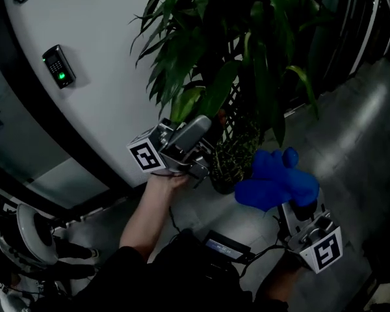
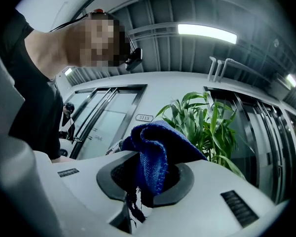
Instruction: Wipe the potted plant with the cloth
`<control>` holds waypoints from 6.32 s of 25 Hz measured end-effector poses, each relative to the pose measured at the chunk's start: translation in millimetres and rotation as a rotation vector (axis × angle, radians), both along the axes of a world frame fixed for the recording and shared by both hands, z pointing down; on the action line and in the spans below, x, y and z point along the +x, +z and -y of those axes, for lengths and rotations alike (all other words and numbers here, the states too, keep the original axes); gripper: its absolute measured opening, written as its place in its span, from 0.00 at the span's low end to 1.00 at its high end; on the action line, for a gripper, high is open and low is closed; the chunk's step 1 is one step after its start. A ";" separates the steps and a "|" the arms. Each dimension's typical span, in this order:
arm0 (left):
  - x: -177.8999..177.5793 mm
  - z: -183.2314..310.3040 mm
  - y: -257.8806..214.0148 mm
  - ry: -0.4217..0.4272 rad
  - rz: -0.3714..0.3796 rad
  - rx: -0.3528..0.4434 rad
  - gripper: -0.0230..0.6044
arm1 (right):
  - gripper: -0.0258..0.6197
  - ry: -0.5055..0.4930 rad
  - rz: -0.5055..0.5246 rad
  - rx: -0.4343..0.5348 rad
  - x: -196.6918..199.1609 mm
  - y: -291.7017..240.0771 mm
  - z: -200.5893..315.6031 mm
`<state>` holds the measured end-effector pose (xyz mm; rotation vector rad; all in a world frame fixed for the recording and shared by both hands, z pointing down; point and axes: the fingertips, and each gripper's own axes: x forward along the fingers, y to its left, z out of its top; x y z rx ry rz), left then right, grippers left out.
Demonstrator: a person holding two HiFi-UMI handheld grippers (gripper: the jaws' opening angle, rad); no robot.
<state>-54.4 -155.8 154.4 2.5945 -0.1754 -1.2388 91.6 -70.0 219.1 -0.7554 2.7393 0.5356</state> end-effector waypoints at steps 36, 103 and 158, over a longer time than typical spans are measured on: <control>-41.4 44.9 9.3 0.481 -0.088 -0.028 0.75 | 0.15 0.498 -0.268 0.080 -139.2 -77.7 204.2; -18.7 31.1 25.5 0.407 -0.137 -0.058 0.75 | 0.15 0.200 -0.602 0.098 -163.8 30.0 94.8; -10.2 32.9 54.1 0.312 -0.123 -0.151 0.75 | 0.15 0.174 -0.429 0.153 -102.1 -9.8 54.6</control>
